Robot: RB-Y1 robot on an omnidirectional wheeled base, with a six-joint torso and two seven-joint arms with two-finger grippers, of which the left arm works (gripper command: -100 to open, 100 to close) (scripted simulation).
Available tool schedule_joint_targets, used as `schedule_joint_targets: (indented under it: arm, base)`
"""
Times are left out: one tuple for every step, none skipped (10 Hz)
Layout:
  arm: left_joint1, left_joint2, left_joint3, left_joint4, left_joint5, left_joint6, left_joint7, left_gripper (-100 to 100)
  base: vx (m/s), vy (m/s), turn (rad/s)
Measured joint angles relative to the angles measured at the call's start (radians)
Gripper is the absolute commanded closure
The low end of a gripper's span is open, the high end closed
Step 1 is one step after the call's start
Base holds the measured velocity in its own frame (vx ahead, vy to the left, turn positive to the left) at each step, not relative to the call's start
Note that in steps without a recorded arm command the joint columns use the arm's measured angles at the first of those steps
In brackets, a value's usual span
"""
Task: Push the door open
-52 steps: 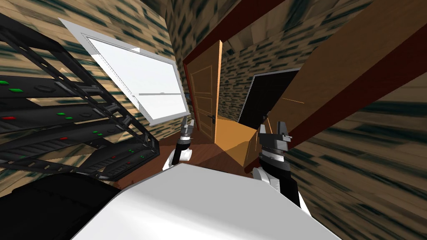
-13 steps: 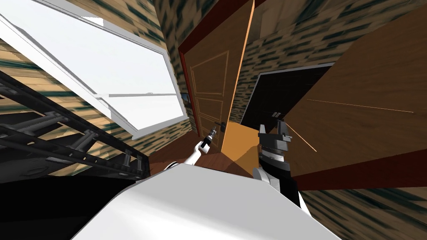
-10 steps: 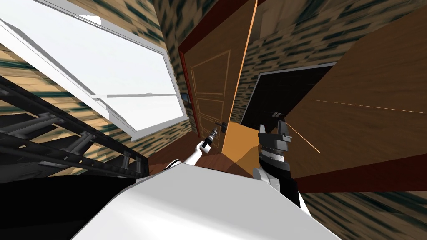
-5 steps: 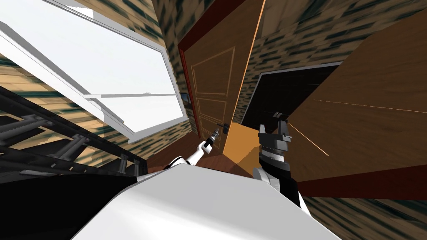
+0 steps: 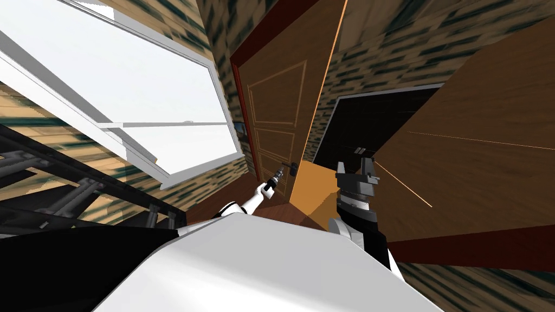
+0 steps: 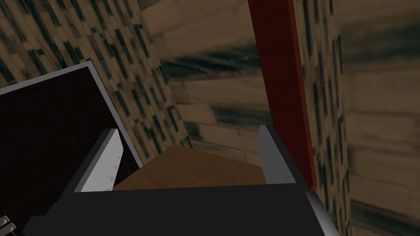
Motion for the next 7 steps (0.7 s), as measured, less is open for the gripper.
schedule_joint_targets:
  arm:
    - [0.0, 0.009, 0.002, -0.001, 0.0, 0.001, 0.0, -100]
    - [-0.006, 0.013, 0.006, 0.01, 0.002, -0.003, -0.002, -100]
    - [-0.007, 0.013, 0.009, 0.016, 0.003, -0.007, -0.004, -100]
    - [-0.007, 0.009, 0.012, 0.018, 0.003, -0.01, -0.005, -100]
    - [-0.005, 0.0, 0.014, 0.018, 0.003, -0.011, -0.007, -100]
    - [-0.002, -0.012, 0.015, 0.014, 0.004, -0.009, -0.008, -100]
    - [-0.002, -0.014, 0.015, 0.013, 0.004, -0.009, -0.008, 100]
  base:
    - [0.2, -0.128, -0.022]
    - [0.206, -0.117, -0.021]
    - [0.217, -0.093, -0.024]
    - [0.187, -0.08, -0.017]
    - [0.175, -0.073, -0.026]
    - [0.081, -0.032, -0.001]
    - [-0.011, 0.004, 0.005]
